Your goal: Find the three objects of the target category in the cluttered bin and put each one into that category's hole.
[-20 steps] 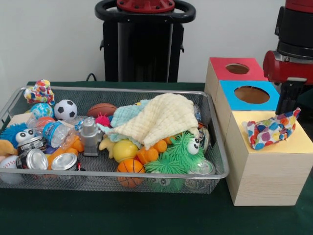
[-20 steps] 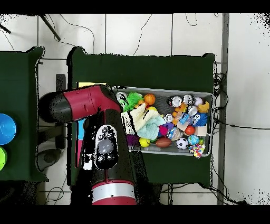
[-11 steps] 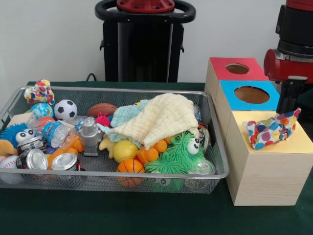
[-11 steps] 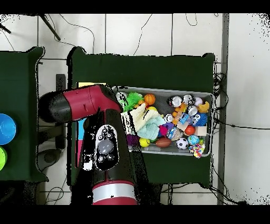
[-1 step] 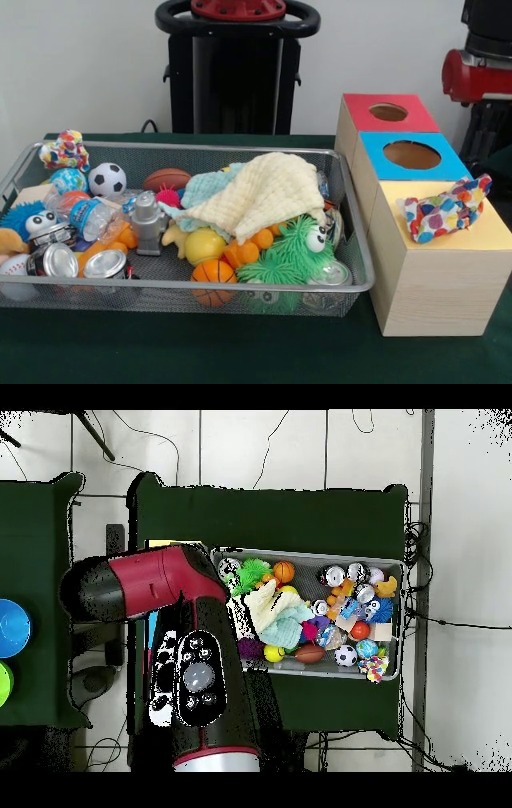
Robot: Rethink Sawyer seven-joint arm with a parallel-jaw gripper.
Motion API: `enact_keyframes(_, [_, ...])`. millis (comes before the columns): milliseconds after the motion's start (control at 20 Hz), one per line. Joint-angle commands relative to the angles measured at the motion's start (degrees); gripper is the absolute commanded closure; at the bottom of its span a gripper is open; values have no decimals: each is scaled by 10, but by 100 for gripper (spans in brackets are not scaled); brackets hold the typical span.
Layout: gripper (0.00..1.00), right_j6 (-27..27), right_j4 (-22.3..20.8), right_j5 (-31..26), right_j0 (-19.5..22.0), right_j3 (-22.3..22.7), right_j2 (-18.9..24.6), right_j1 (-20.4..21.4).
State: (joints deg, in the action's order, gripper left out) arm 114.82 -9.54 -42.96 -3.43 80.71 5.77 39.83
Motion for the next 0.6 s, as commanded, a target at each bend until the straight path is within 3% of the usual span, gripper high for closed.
enact_keyframes(50, [100, -56, 3, -61, 30, 56, 59, 0])
enact_keyframes(250, [100, -87, -42, -32, 30, 32, 58, -17])
enact_keyframes(600, [100, -106, -66, 9, 44, 4, 79, -52])
